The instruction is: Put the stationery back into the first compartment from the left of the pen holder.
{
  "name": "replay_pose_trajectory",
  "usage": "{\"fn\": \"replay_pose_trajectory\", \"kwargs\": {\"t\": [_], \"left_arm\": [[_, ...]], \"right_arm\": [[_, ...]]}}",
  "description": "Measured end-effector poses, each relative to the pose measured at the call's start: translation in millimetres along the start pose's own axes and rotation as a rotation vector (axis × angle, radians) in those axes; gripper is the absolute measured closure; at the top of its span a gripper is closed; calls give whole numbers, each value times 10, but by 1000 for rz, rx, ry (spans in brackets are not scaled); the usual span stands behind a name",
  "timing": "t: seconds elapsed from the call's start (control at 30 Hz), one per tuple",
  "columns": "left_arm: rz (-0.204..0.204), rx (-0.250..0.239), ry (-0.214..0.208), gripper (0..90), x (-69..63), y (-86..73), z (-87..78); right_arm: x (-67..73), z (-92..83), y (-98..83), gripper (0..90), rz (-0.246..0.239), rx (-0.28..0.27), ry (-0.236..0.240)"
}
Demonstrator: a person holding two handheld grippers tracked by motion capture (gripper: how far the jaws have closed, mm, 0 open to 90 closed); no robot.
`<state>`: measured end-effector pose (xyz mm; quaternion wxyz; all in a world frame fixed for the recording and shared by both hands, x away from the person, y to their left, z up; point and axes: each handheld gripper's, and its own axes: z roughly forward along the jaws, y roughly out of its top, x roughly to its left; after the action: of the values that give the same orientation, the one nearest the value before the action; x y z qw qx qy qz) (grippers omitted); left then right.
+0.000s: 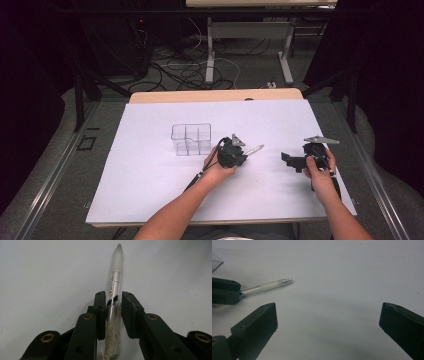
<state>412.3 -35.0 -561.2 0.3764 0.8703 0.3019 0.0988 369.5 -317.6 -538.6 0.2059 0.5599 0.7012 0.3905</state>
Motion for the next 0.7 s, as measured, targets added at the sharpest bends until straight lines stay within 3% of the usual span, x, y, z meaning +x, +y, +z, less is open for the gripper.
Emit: {"fn": "replay_pose_trajectory", "kwargs": {"t": [0.33,0.7], "left_arm": [[19,3,8,764,-16,0,-3],[6,1,-1,768,-6,1,-6]], "right_arm": [[1,3,0,15,0,2,0],[2,7,-1,15,-3,2,-1]]}}
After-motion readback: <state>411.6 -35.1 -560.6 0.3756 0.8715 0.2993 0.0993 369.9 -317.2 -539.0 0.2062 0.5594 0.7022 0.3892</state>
